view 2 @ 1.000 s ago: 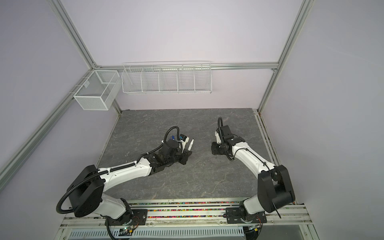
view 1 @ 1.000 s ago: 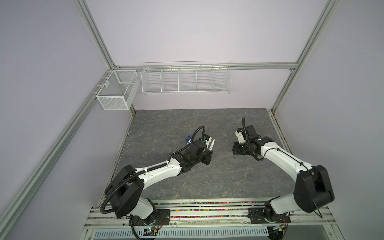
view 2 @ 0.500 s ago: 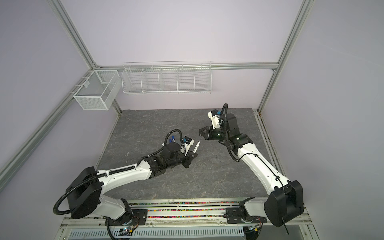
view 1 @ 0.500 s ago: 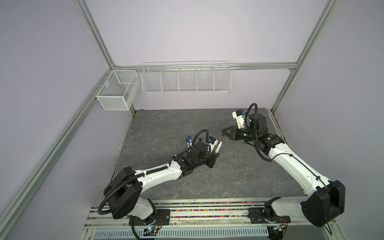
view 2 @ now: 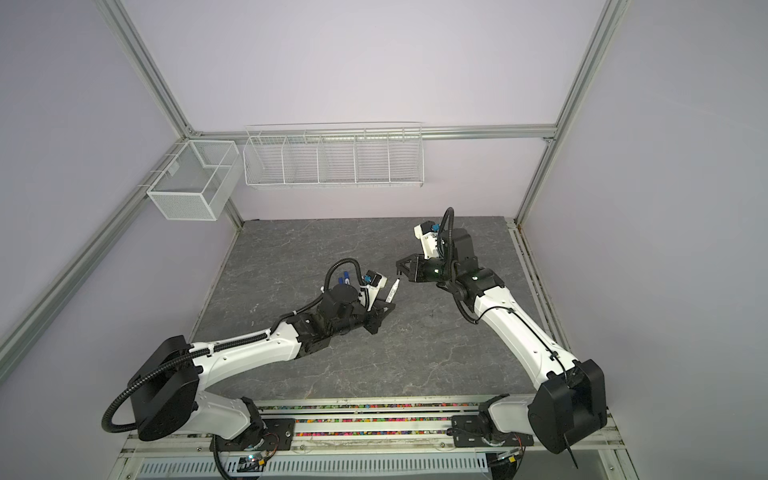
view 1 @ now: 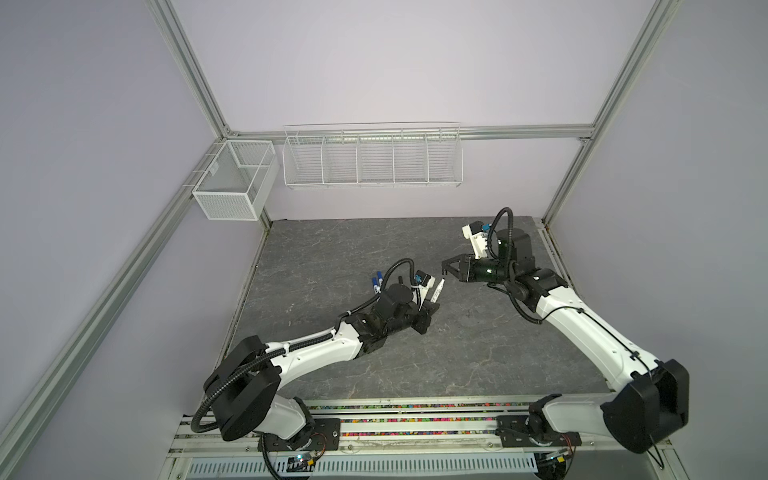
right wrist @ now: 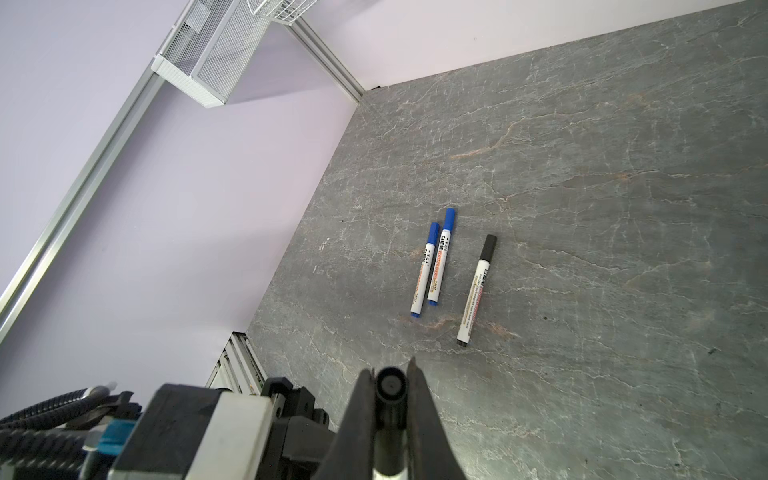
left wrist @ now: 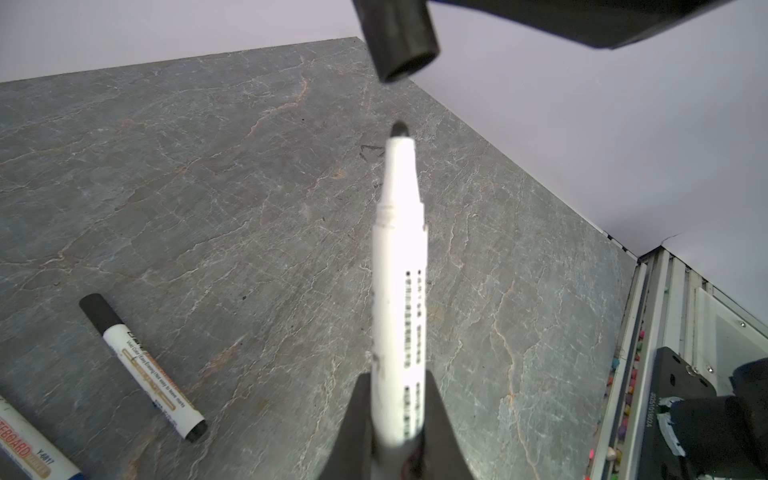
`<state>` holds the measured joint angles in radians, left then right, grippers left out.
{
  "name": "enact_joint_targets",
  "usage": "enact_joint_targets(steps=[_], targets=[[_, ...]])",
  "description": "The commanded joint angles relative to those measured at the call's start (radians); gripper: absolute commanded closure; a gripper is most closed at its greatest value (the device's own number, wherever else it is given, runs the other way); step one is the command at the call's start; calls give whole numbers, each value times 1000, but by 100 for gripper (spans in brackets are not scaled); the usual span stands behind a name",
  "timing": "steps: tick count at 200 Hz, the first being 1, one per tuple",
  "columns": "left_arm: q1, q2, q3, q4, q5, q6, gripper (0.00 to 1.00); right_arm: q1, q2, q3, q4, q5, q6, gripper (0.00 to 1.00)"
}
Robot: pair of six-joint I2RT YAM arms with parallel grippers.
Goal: Insert the pens into the pen caps
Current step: 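Lower the black cap onto the white marker tip with the right gripper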
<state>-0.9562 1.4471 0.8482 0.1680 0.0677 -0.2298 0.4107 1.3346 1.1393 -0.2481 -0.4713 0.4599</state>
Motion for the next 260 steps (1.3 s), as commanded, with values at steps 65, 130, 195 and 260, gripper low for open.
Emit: enact_joint_targets(steps=[65, 130, 195, 260], targets=[[-4, -20, -1, 30, -26, 36, 100, 15, -2, -21, -23, -5, -39, 93], [-4, -21, -2, 25, -17, 35, 100, 16, 3, -10, -35, 25, -62, 93], [-4, -21, 0, 22, -2, 32, 100, 16, 29, 18, -45, 5, -70, 93], [16, -19, -4, 84, -54, -48, 100, 17, -8, -21, -42, -52, -57, 93]])
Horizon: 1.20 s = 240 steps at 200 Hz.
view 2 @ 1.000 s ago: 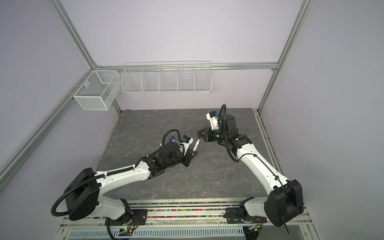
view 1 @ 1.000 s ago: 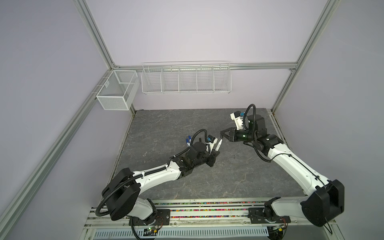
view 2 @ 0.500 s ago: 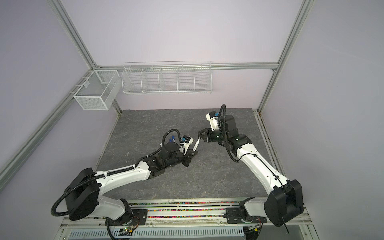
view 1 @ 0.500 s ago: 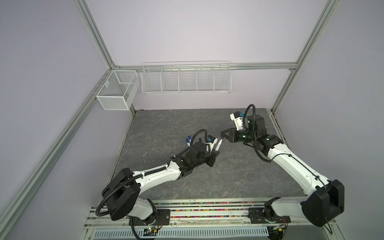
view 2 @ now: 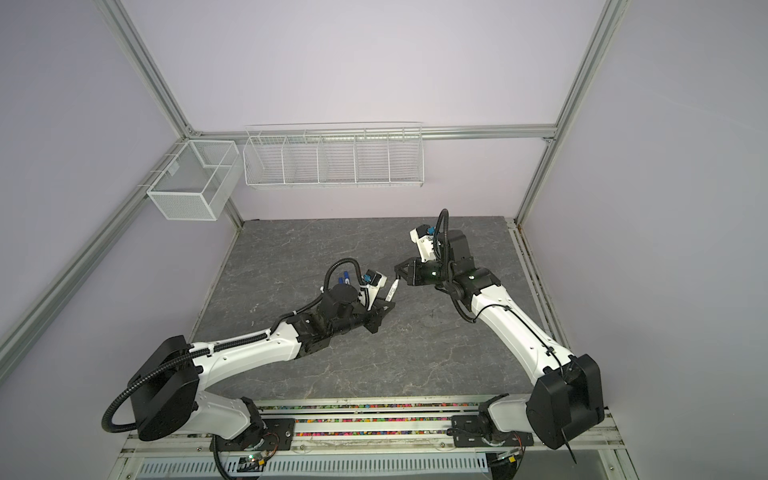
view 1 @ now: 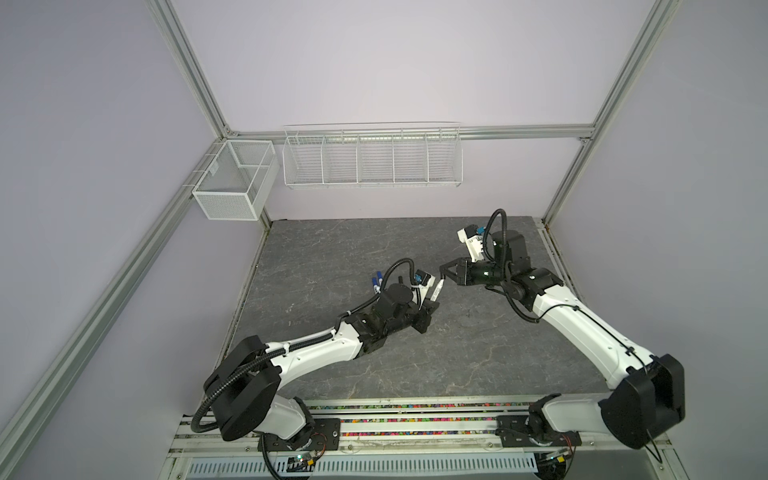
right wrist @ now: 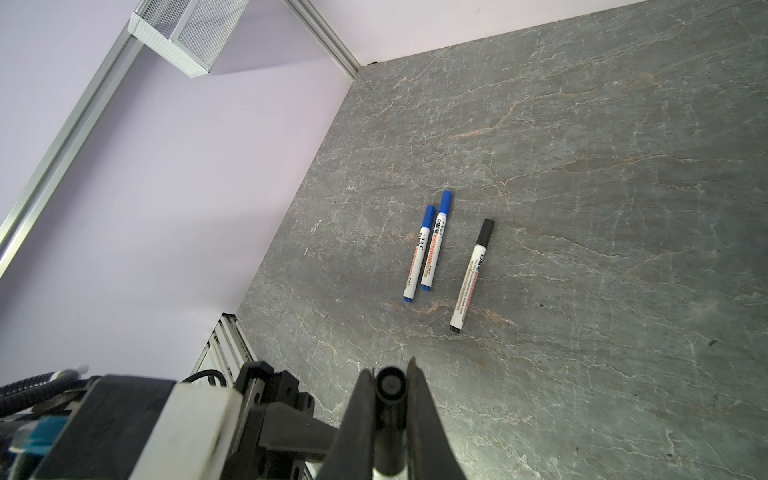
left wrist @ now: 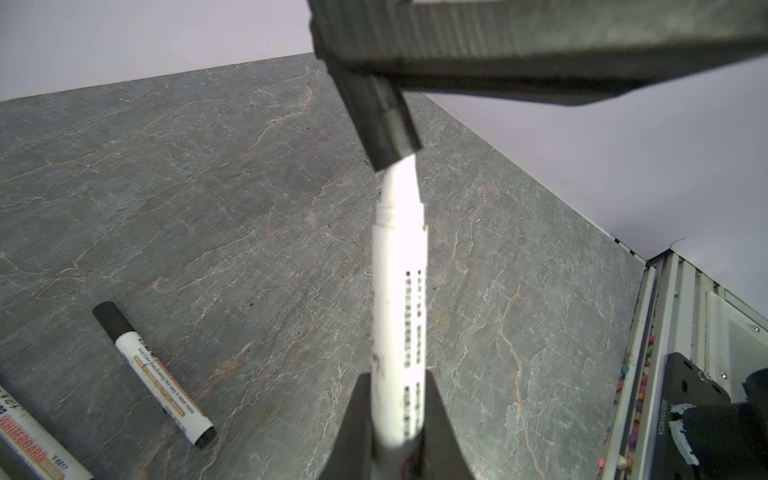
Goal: Insert the pens into the pen caps
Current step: 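Lower the black cap onto the white marker tip with the right gripper, then push the black cap down with the right gripper while the left gripper holds the marker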
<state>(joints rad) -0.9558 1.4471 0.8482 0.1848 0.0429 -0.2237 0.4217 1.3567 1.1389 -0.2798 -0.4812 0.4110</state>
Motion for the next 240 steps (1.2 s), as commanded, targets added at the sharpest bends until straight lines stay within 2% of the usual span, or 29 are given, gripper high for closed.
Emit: enact_joint_targets(steps=[1, 62, 104, 138, 203, 240], targets=[[16, -19, -5, 71, -28, -56, 100, 5, -32, -22, -10, -44, -8, 94], [92, -7, 33, 207, 23, -113, 100, 6, -40, -50, 9, -169, 34, 93], [98, 12, 99, 212, 4, -34, 100, 10, 12, -15, -74, -329, -13, 93], [97, 19, 107, 234, -5, -5, 100, 13, 45, 10, -167, -411, -64, 93], [98, -10, 68, 341, -85, 36, 100, 13, 28, 34, -277, -430, -137, 93], [75, -21, 27, 435, -120, 131, 100, 28, -30, 62, -311, -349, -227, 92]])
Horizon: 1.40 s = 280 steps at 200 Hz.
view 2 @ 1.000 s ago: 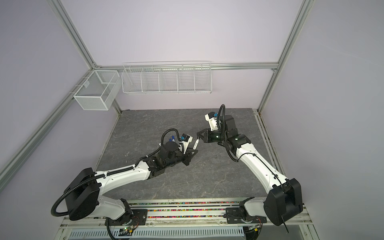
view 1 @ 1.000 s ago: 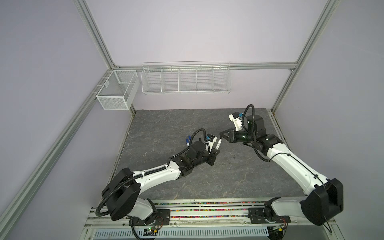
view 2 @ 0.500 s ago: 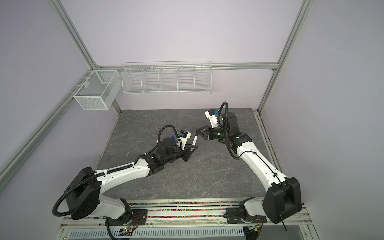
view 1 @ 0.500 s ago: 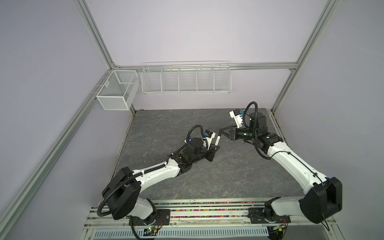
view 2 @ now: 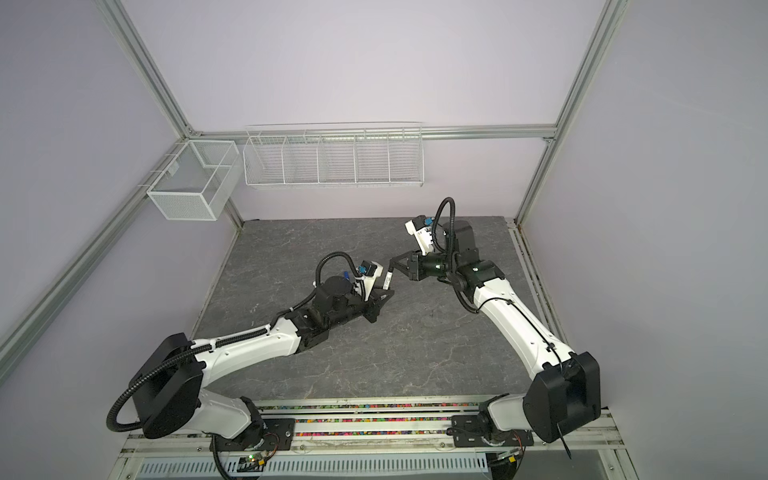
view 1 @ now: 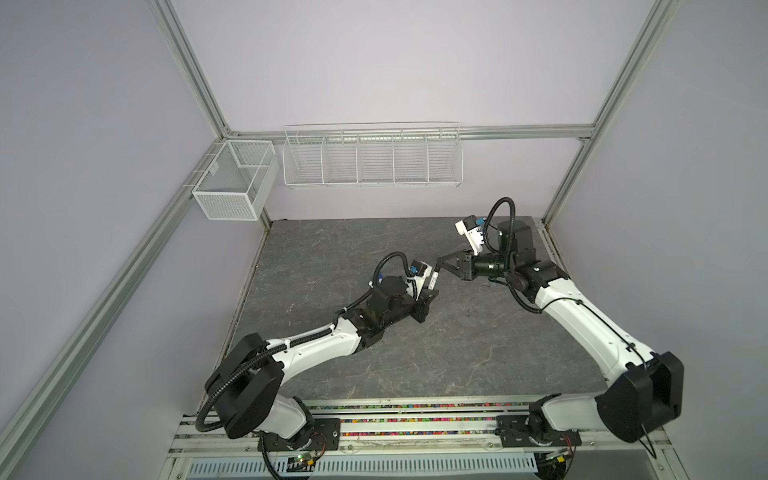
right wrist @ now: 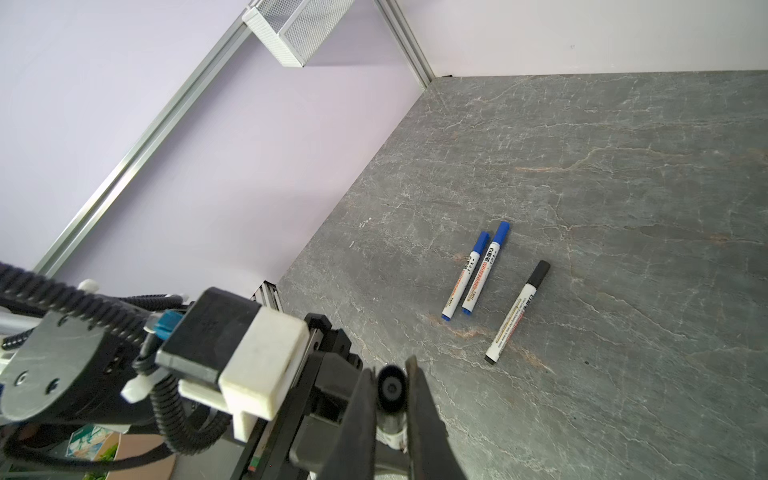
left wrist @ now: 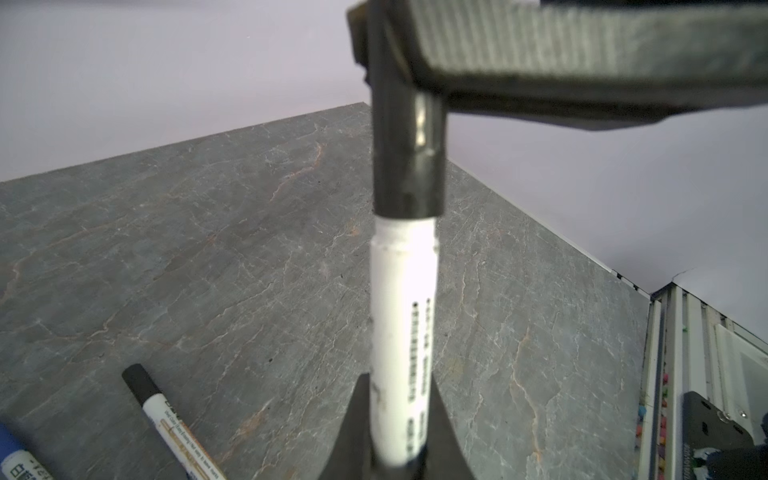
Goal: Insert the pens into the pen caps
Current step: 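Push the black cap down with the right gripper while the left gripper holds the marker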
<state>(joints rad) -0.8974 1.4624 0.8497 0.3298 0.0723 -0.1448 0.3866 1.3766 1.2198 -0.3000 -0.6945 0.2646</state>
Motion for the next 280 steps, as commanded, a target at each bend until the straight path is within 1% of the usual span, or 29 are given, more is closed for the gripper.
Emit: enact_joint_targets(steps=[1, 26, 54, 107, 129, 169, 210, 280], targets=[[16, -37, 24, 292, -150, 56, 100, 63, -49, -19, -291, -136, -80, 92], [-18, -38, -16, 380, -173, 150, 100, 79, -84, -2, -317, -119, -130, 91], [-43, -30, -44, 468, -180, 175, 100, 96, -104, 16, -347, -85, -160, 89], [-105, 10, -88, 638, -244, 305, 100, 98, -141, 83, -373, -4, -192, 87], [-113, 17, -90, 652, -254, 334, 100, 99, -153, 107, -374, 15, -199, 87], [-118, 14, -96, 676, -269, 342, 100, 100, -153, 121, -400, 21, -222, 86], [-118, 10, -103, 667, -299, 359, 100, 111, -163, 137, -452, 81, -284, 92], [-118, 13, -111, 644, -301, 369, 100, 121, -163, 145, -503, 41, -317, 93]])
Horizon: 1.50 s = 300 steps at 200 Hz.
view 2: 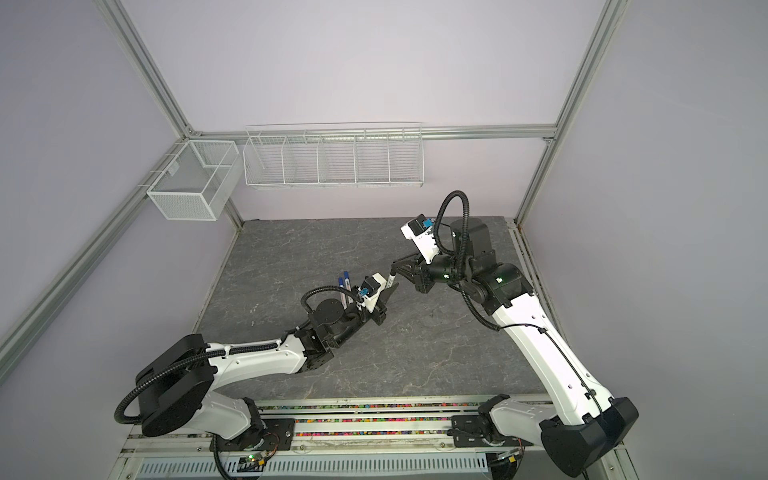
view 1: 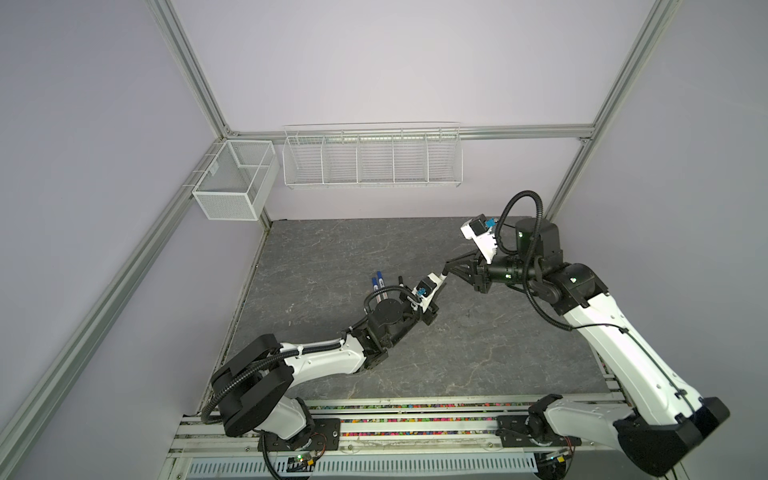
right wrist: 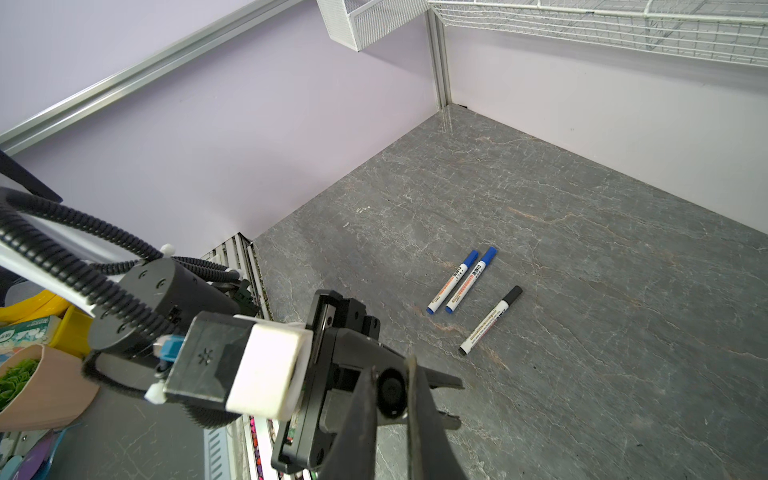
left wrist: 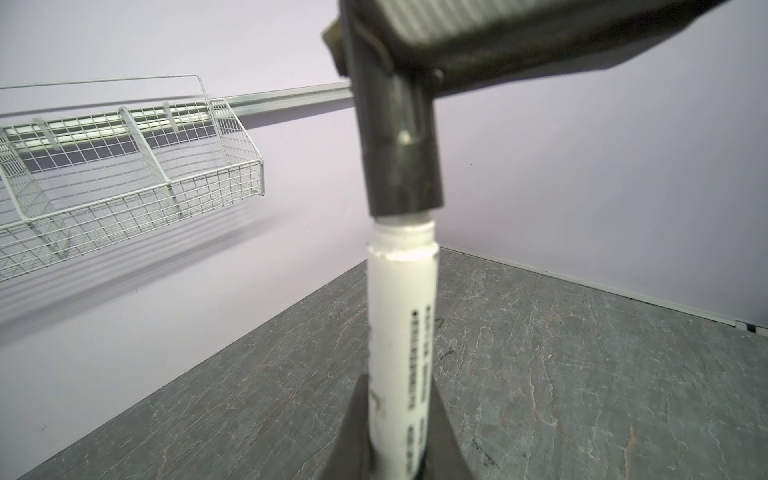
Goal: Insert the pens into the pen caps
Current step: 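Push the black cap down with the right gripper while the left gripper holds the marker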
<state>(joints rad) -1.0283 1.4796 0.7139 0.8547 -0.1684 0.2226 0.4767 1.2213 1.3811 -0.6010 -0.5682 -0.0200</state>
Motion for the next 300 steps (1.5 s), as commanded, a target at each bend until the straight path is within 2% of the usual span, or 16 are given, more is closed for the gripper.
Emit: enact_joint_targets(steps=[1, 18, 48, 70, 102, 128, 175, 221, 271, 300], targets=[[13, -4, 24, 118, -60, 1, 100, 31, -8, -16, -201, -87, -32, 93], [13, -7, 25, 121, -59, 0, 100, 31, -5, -22, -200, -102, -29, 93], [13, -14, 25, 122, -46, 8, 100, 40, -2, -29, -196, -56, -25, 84], [13, -12, 26, 121, -38, 20, 100, 41, 3, -6, -193, -26, -20, 75], [13, -2, 20, 132, -38, 20, 100, 41, -11, 7, -170, 30, -10, 53], [13, 7, 11, 150, -44, 10, 100, 42, -22, 6, -162, 65, -15, 46], [12, 26, -10, 156, -51, -12, 100, 42, -35, 46, -77, 93, 9, 45], [1, 48, -25, 156, -54, -66, 100, 57, 4, 112, 78, 31, 69, 44], [-17, 46, -18, 144, -45, -97, 100, 95, 128, 163, 98, 69, 86, 49], [-19, 35, -13, 140, -47, -113, 100, 101, 150, 145, 99, 82, 90, 51]])
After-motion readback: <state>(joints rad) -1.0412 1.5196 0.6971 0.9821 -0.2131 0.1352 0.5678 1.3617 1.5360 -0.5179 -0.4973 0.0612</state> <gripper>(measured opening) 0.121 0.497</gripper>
